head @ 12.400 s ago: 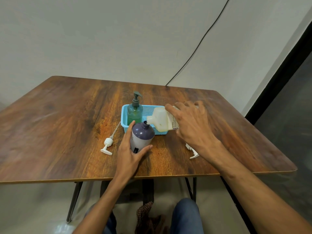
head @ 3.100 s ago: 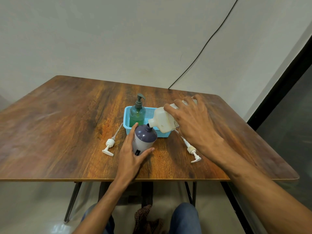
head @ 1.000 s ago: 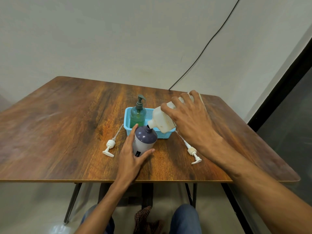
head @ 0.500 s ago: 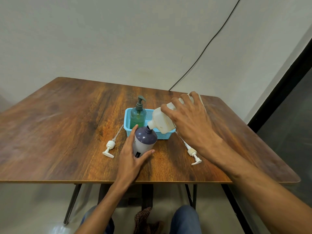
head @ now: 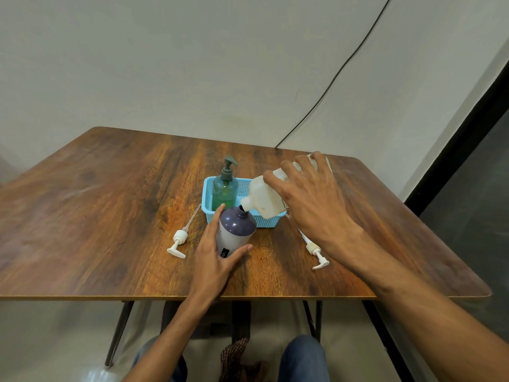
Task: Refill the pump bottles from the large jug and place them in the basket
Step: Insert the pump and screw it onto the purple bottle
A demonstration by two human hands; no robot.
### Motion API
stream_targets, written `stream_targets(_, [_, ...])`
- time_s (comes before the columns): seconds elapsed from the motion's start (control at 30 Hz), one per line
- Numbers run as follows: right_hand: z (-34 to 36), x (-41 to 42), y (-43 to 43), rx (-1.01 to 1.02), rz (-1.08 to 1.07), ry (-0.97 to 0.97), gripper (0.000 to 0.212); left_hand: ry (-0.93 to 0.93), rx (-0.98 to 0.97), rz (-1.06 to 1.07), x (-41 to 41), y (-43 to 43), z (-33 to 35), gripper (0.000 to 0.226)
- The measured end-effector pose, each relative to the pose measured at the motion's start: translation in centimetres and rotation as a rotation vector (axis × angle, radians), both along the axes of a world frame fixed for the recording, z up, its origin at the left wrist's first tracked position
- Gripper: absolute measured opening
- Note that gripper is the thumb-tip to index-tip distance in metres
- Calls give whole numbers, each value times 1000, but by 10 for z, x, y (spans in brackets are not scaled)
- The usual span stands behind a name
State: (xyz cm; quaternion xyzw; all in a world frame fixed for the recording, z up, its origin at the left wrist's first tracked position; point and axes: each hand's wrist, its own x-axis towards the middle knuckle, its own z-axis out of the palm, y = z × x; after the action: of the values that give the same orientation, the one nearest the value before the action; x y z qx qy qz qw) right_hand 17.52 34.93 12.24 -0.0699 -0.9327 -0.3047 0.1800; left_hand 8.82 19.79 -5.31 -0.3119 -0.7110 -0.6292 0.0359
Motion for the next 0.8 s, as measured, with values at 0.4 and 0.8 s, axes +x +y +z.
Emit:
stream_targets(0.4, [-18,2,10,-152,2,103,72,-22,6,-1,-2,2,0,100])
stream_targets(0.8, [-71,23,36,-1011,38,430,66,-46,16,19,-3,2,-3,97])
